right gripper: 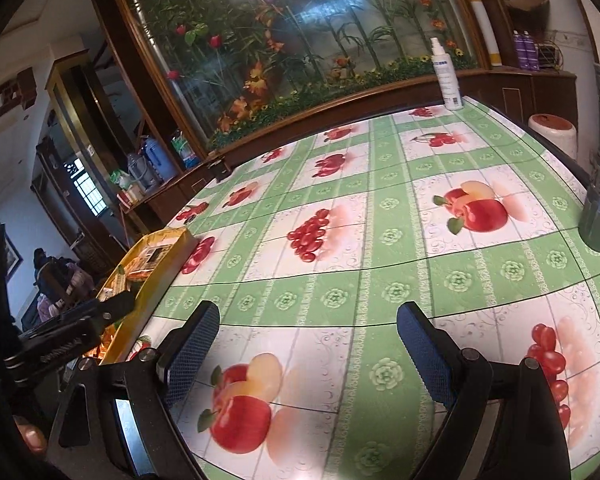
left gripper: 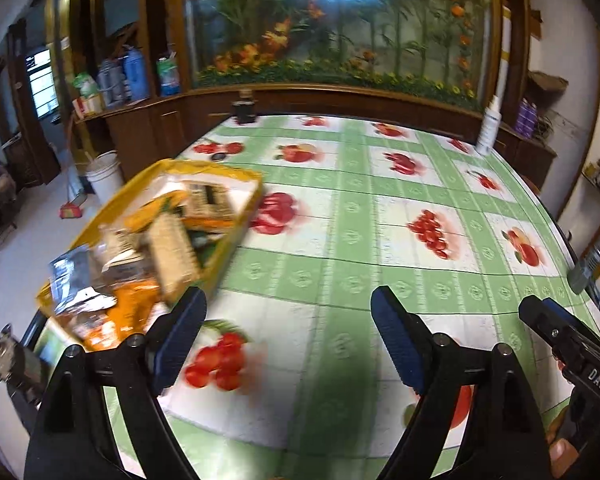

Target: Organize snacks

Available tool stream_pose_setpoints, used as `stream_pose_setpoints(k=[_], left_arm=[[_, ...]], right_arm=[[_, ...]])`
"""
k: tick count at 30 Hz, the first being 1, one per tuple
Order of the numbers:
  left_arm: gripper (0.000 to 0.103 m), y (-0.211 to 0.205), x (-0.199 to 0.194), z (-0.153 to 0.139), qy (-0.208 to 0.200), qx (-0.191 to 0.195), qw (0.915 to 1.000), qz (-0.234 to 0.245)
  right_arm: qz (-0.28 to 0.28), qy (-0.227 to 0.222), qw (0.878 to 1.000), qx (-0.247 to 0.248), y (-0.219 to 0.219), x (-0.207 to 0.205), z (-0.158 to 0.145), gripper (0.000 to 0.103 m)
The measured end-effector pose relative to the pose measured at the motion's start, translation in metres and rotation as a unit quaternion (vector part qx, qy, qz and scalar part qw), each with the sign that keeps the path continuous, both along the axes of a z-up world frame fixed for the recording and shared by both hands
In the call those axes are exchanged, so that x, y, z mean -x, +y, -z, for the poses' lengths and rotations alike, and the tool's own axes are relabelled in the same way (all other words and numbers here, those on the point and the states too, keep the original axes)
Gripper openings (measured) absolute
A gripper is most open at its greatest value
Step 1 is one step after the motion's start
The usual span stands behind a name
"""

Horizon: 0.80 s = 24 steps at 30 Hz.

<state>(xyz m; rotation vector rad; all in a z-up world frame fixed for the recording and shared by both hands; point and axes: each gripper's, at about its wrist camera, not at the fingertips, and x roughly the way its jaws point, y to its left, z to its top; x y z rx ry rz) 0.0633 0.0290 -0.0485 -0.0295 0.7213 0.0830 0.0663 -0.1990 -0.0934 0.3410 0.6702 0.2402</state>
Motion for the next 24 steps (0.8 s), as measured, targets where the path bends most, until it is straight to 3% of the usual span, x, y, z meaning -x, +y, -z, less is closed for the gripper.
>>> stream_pose_setpoints(k=[3, 6, 10, 12, 17, 24], left_arm=[[0.085, 0.031, 0.01, 0.001, 0.009, 0.016, 0.9993, -0.031], [0.085, 0.051, 0.021, 0.0, 0.007, 0.009, 0.9982, -0.059], [0.085, 0.073, 0.032, -0.004, 0.006, 0.001, 0.9958, -0.092], [0.09, 0.085, 0.037, -0.005, 0.008, -0.002, 0.9934, -0.114], [0.103, 0.12, 0.048, -0.008, -0.001, 0.02, 0.9861, -0.165], [0.103, 0.138, 0.06, -0.015, -0.029, 0.007, 0.9819, -0.187]], right_arm=[[-0.048, 0.004, 0.999, -0.004, 0.027, -0.009, -0.003, 0.092], [-0.124, -0.002, 0.992, -0.002, 0.072, -0.022, -0.012, 0.092], [-0.233, -0.025, 0.972, 0.027, 0.143, -0.032, -0.028, 0.092], [-0.266, -0.032, 0.963, 0.04, 0.174, -0.035, -0.033, 0.092], [-0.294, -0.042, 0.953, 0.051, 0.214, -0.043, -0.043, 0.092], [-0.307, -0.051, 0.948, 0.061, 0.232, -0.043, -0.048, 0.092]])
